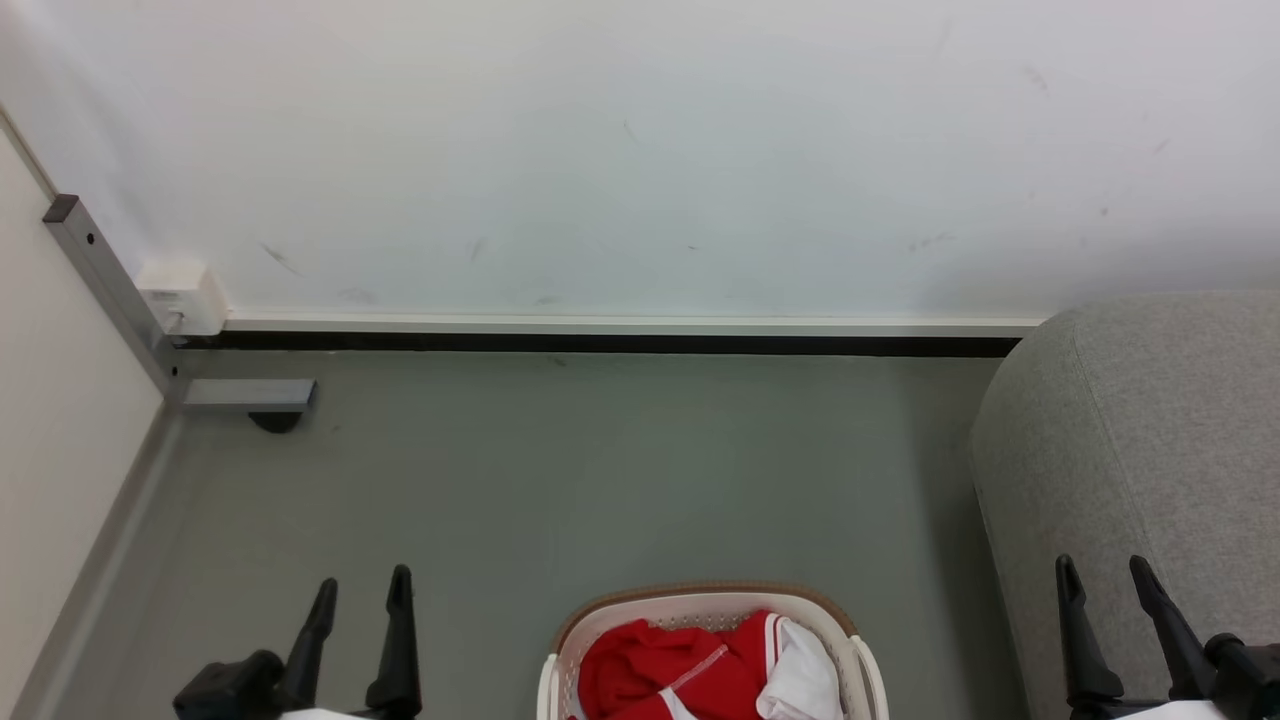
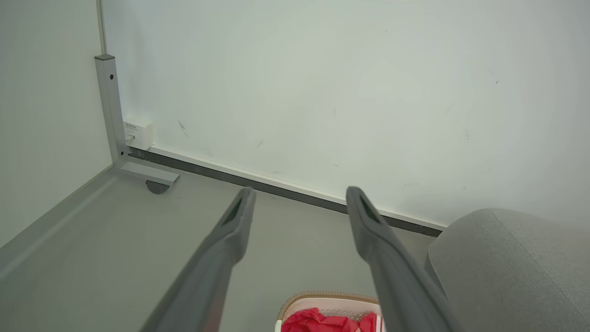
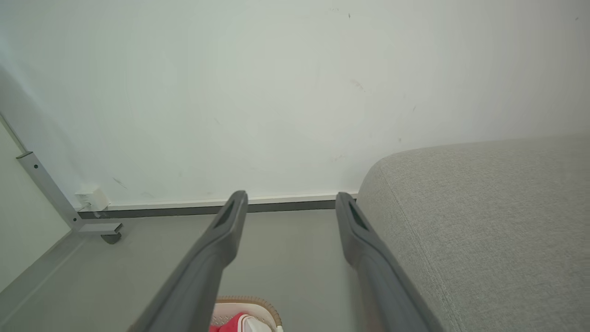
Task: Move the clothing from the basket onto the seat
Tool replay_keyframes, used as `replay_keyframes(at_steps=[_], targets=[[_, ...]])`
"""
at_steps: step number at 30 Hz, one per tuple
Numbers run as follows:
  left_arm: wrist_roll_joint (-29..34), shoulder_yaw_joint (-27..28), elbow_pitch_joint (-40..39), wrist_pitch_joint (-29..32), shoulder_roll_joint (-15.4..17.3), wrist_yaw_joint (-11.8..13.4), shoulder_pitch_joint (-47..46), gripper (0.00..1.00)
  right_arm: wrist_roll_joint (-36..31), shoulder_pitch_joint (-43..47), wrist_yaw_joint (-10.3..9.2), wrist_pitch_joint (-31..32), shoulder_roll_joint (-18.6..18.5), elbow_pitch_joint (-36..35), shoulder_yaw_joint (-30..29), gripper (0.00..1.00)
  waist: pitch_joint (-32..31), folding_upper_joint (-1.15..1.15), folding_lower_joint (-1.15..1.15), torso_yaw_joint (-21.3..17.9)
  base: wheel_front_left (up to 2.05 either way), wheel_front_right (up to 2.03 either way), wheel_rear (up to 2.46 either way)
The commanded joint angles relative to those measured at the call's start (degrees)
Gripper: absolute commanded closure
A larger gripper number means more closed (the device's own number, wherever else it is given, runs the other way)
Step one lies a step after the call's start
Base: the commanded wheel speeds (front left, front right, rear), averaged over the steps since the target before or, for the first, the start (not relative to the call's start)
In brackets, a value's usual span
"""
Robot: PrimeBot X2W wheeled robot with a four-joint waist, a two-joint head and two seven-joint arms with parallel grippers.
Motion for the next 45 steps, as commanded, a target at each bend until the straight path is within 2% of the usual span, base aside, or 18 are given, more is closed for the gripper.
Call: replay_keyframes(at_steps=[1,34,40,45], targets=[[1.75,0.3,-0.24,-0.54,0.51,0.15,0.34,0.0,-1.83,0.08,-0.08,-0.71,-0.13,0.02,-0.25,0.0,0.03,0.0,0.0,-0.02,0.0,0.0,0.0],[14.27,0.89,3.09,-4.24,0.32,-1.54,1.37,0.0,-15.0,0.78,-0.11,-4.33,0.38,2.93,-1.18,0.0,0.72,0.0,0.0,-0.66,0.0,0.0,0.0],[13.34,0.13,3.74,-4.4,0.32,-1.83,1.15,0.0,-15.34,0.48,-0.12,-4.55,0.27,3.01,-1.01,0.0,1.11,0.0,0.0,-1.28,0.0,0.0,0.0],[12.07,-2.88,5.02,-4.4,0.33,-2.12,-1.06,0.0,-14.85,-0.72,-0.11,-4.53,-0.19,2.66,-0.88,0.0,2.49,0.0,0.0,-2.88,0.0,0.0,0.0]])
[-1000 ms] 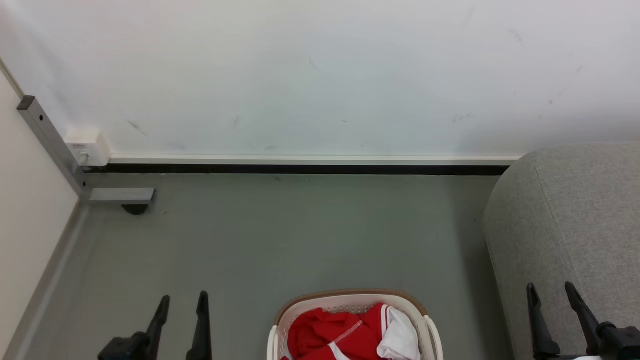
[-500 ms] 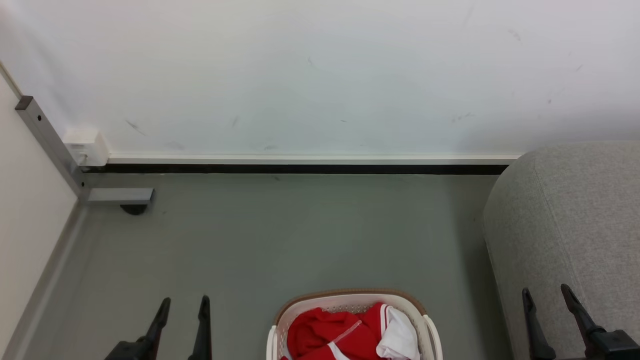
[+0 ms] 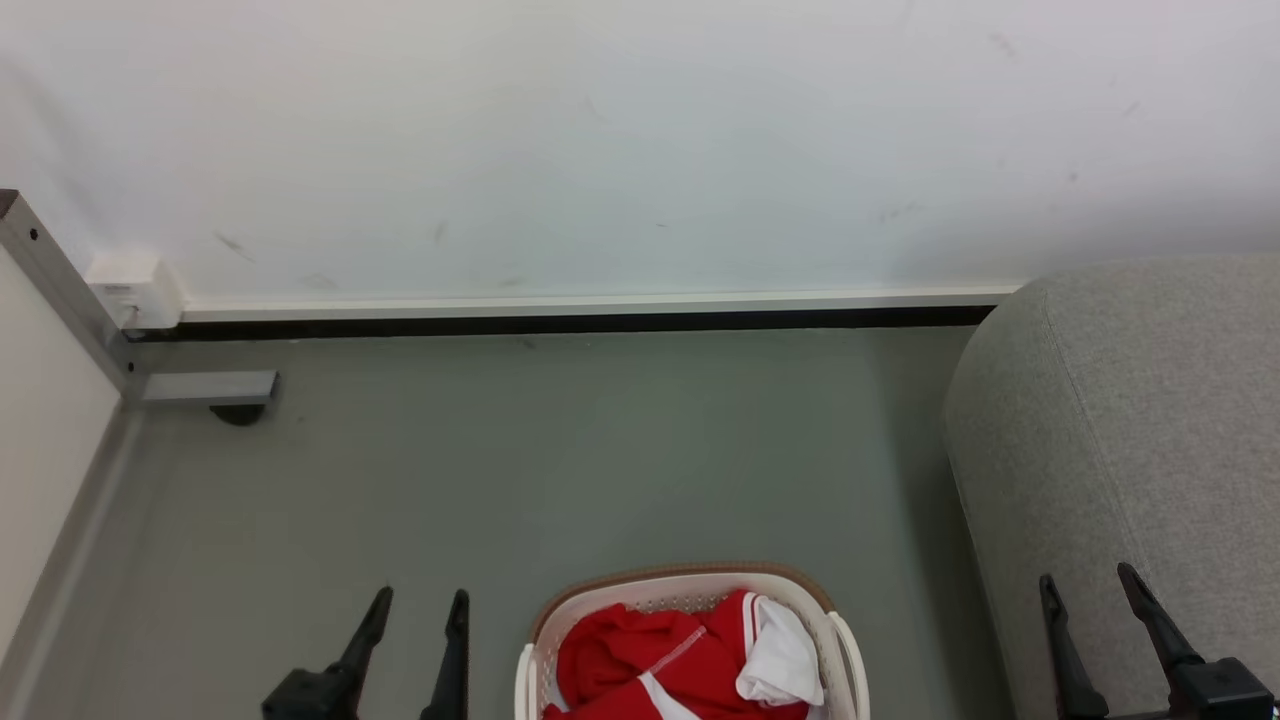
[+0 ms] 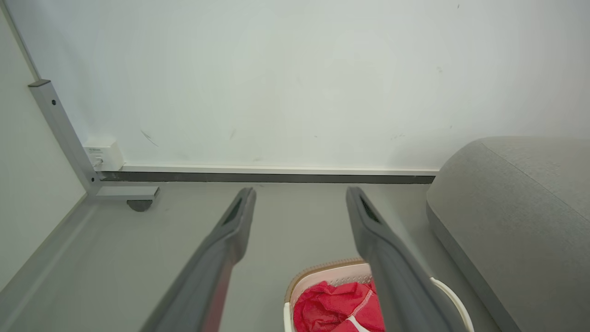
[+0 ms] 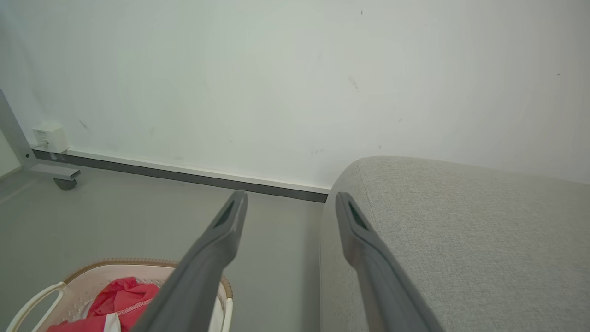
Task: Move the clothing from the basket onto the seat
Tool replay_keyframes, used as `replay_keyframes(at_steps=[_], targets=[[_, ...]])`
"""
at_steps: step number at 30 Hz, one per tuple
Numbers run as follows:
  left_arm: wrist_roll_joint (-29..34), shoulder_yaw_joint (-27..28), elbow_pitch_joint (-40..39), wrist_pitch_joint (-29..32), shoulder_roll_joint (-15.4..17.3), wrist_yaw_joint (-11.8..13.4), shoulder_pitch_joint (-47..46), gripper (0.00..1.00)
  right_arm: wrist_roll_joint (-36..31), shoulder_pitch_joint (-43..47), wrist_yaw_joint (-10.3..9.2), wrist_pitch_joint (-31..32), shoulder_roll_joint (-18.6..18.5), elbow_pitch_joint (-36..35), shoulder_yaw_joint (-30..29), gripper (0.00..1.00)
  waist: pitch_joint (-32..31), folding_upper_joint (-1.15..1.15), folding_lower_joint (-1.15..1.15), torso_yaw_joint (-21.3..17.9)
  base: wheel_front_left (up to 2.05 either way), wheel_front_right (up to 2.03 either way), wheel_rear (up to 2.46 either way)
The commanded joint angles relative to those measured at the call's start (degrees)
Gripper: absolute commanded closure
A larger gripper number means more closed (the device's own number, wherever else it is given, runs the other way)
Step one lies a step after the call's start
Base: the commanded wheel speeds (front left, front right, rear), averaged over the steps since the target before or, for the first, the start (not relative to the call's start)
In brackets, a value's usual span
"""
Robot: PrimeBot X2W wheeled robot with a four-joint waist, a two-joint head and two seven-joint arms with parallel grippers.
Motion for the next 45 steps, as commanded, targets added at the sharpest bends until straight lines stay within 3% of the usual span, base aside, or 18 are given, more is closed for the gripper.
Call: replay_keyframes(at_steps=[1,8,15,21,27,32,39,45], targets=[[-1.0,-0.7,0.35,-0.04,0.3,0.11,-0.91,0.0,0.53,-0.87,-0.1,-0.16,-0.34,-0.23,-0.04,0.0,0.75,0.0,0.0,-0.66,0.0,0.0,0.0],[-0.79,-7.53,4.97,-0.04,0.29,-0.32,-6.53,0.0,1.39,-3.07,-0.1,-0.09,-0.87,-1.26,0.24,0.0,5.45,0.0,0.0,-3.2,0.0,0.0,0.0],[0.78,-16.97,14.96,0.97,0.32,-0.35,-16.75,0.0,2.72,-8.01,-0.11,-0.08,-0.69,-3.09,1.28,0.0,13.75,0.0,0.0,-6.88,0.0,0.0,0.0],[1.81,-24.34,23.6,6.35,0.37,1.51,-26.67,0.0,4.66,-12.75,-0.11,-0.08,0.12,-5.64,2.02,0.0,21.98,0.0,0.0,-9.63,0.0,0.0,0.0],[1.22,-29.53,33.58,16.3,0.32,3.21,-35.11,0.0,6.21,-16.73,-0.11,-0.08,0.85,-7.97,3.24,0.0,29.3,0.0,0.0,-12.38,0.0,0.0,0.0],[0.56,-32.22,39.77,22.37,0.36,5.11,-40.99,0.0,7.16,-19.2,-0.11,-0.08,1.4,-9.41,3.9,0.0,34.03,0.0,0.0,-14.26,0.0,0.0,0.0],[2.13,-34.02,48.13,25.23,0.3,8.14,-48.05,0.0,8.74,-21.28,-0.11,-0.08,2.08,-11.13,5.24,0.0,38.06,0.0,0.0,-15.35,0.0,0.0,0.0],[3.31,-35.43,52.9,25.69,0.35,8.14,-52.28,0.0,8.94,-21.75,-0.11,-0.08,2.26,-11.93,6.05,0.0,39.19,0.0,0.0,-15.04,0.0,0.0,0.0]])
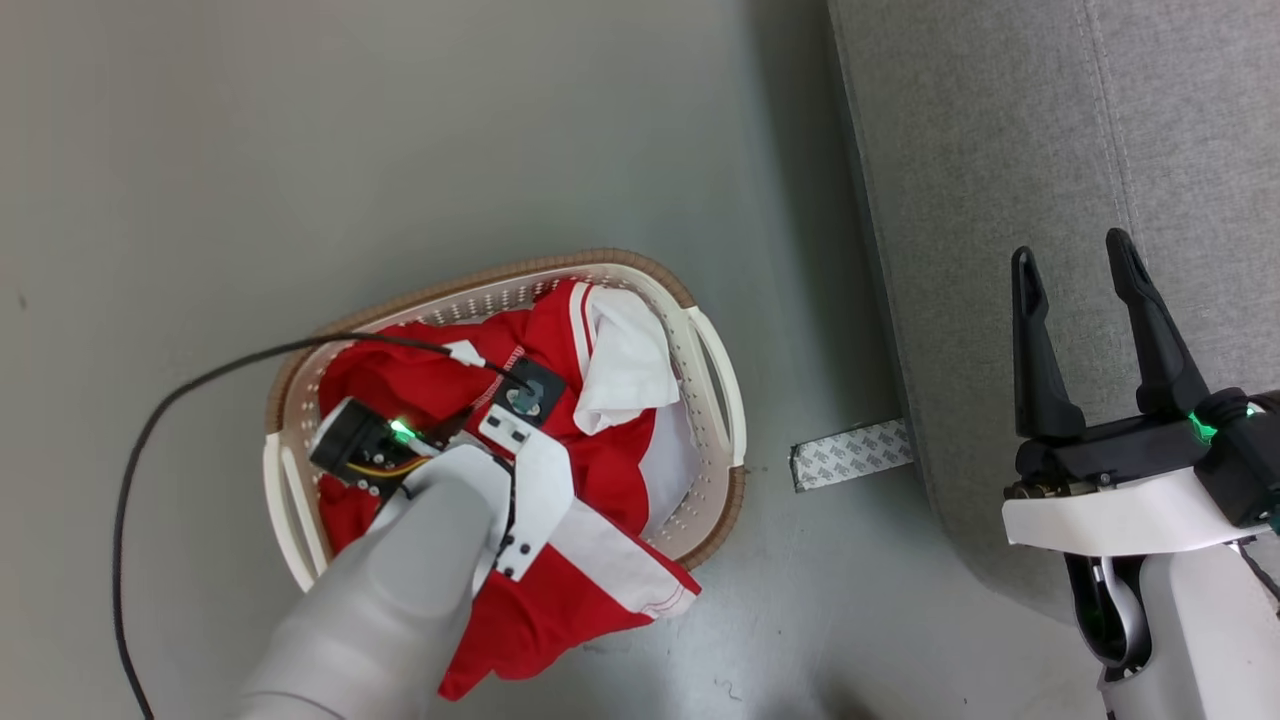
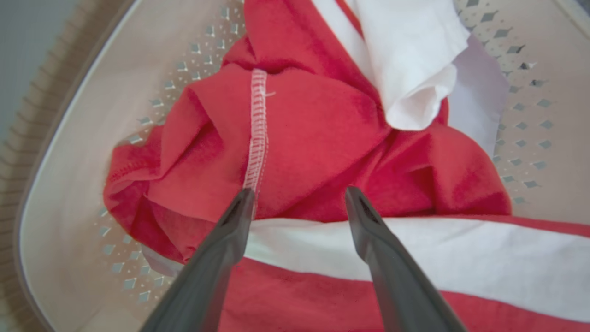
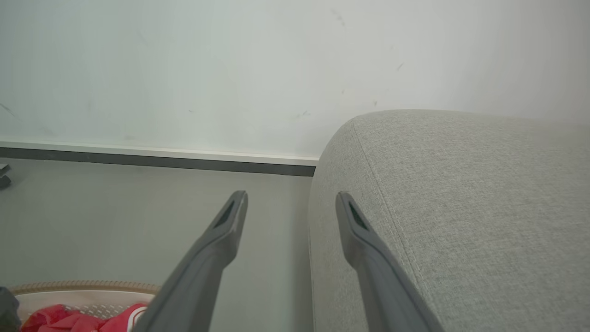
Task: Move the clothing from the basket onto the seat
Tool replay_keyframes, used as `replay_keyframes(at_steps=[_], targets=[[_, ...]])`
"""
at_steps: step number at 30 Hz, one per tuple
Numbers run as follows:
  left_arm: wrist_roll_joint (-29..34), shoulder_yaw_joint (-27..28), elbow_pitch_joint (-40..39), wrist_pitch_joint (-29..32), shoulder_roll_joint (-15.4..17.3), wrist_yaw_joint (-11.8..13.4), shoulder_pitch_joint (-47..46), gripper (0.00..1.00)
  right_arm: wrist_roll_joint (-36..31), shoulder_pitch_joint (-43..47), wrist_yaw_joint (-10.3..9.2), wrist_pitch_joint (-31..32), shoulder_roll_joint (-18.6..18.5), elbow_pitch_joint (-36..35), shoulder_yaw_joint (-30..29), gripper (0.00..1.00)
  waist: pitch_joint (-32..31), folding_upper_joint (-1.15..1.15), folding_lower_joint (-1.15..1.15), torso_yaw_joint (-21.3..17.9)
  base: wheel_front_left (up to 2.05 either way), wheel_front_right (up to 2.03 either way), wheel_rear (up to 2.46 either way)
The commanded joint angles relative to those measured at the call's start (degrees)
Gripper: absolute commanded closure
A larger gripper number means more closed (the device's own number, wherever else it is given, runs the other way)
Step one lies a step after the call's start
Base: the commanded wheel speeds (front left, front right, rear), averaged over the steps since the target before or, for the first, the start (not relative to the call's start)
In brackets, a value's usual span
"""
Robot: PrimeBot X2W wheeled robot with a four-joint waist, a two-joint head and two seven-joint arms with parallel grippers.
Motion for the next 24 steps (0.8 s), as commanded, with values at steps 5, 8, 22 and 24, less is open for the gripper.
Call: replay_keyframes(at_steps=[5,8,22,24], targets=[[1.09,-1.32,3.25,1.24,0.39,-1.41,-3.06,0.0,0.43,-1.0,-0.12,0.03,0.21,-0.47,0.86,0.0,1.23,0.0,-0.01,0.56,0.0,0.0,0.0],[0.85,-1.91,3.82,1.71,0.39,-2.25,-4.24,0.0,0.47,-1.48,-0.12,0.03,0.22,-0.74,1.25,0.0,2.6,0.0,-0.01,0.72,0.0,0.0,0.0],[0.65,-5.87,4.63,4.41,0.38,-3.99,-8.38,0.71,1.08,-4.58,-0.12,0.03,0.23,-1.64,2.15,0.0,10.47,0.0,-0.01,-0.57,0.0,0.0,0.0],[0.02,-6.17,4.44,4.17,0.39,-4.15,-8.36,1.0,1.13,-4.68,-0.12,0.03,0.23,-1.66,1.97,0.0,10.76,0.0,-0.01,-0.6,0.0,0.0,0.0]])
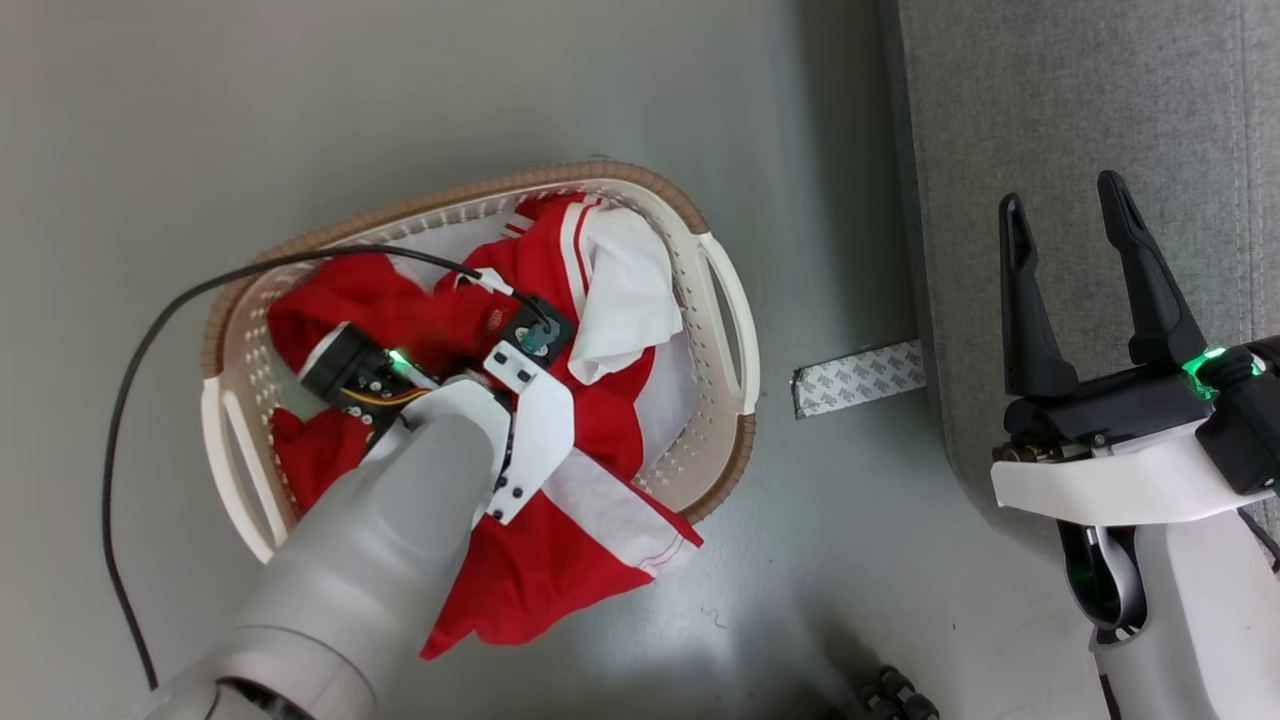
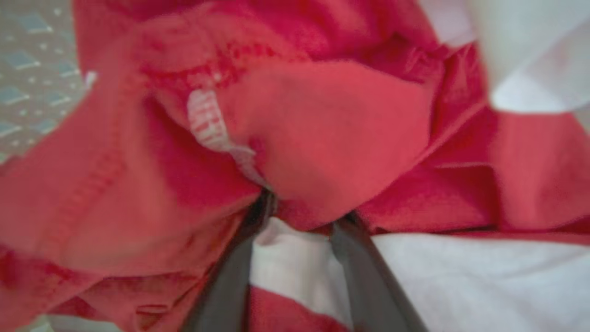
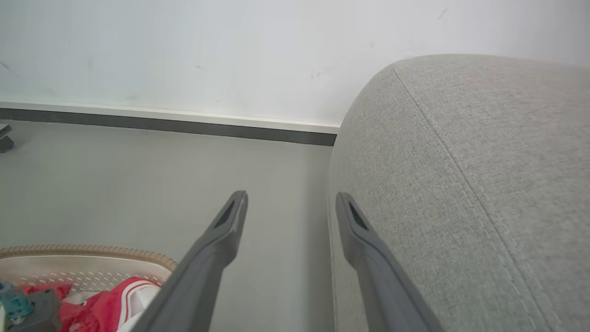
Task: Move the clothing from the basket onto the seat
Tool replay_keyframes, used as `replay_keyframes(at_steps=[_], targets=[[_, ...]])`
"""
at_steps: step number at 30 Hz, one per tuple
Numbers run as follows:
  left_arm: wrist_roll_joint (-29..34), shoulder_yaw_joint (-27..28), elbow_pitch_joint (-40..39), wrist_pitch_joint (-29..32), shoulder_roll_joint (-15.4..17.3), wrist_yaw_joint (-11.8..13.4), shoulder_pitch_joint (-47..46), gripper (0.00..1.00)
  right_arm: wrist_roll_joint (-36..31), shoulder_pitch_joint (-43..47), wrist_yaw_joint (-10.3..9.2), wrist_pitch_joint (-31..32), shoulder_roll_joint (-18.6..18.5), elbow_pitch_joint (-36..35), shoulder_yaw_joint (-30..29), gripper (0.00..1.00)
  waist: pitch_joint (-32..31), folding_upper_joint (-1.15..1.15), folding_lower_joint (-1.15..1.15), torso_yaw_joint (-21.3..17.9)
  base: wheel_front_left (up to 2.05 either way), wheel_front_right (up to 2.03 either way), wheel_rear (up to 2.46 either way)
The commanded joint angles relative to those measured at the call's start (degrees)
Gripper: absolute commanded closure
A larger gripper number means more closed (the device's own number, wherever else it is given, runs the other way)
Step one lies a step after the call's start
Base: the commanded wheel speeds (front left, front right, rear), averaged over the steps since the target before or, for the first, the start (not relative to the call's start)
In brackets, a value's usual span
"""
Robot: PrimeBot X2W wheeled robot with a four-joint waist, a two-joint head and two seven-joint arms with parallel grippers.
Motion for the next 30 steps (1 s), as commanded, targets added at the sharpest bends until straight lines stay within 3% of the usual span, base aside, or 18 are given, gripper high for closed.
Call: replay_keyframes(at_steps=[1,10,17,30], targets=[[-0.69,-0.29,-0.07,-0.55,0.37,-0.32,-0.08,1.0,0.38,-0.98,-0.12,0.03,0.13,-0.23,-0.32,0.0,0.42,0.0,-0.01,-0.1,0.0,0.0,0.0],[-6.77,-0.14,-4.99,-3.09,0.31,-1.48,4.16,1.0,-0.6,0.2,-0.12,0.03,-0.29,1.65,-1.29,0.0,-4.25,0.0,-0.01,2.27,0.0,0.0,0.0],[-15.09,-0.82,-12.1,-6.56,0.27,-2.24,10.64,1.0,-1.5,4.32,-0.12,0.03,-1.32,3.26,-3.41,0.0,-14.45,0.0,-0.01,6.46,0.0,0.0,0.0],[-25.33,-2.53,-22.35,-12.24,0.29,-0.48,20.19,1.0,-3.81,14.43,-0.12,0.03,-1.76,6.06,-5.41,0.0,-32.38,0.0,-0.01,12.14,0.0,0.0,0.0]])
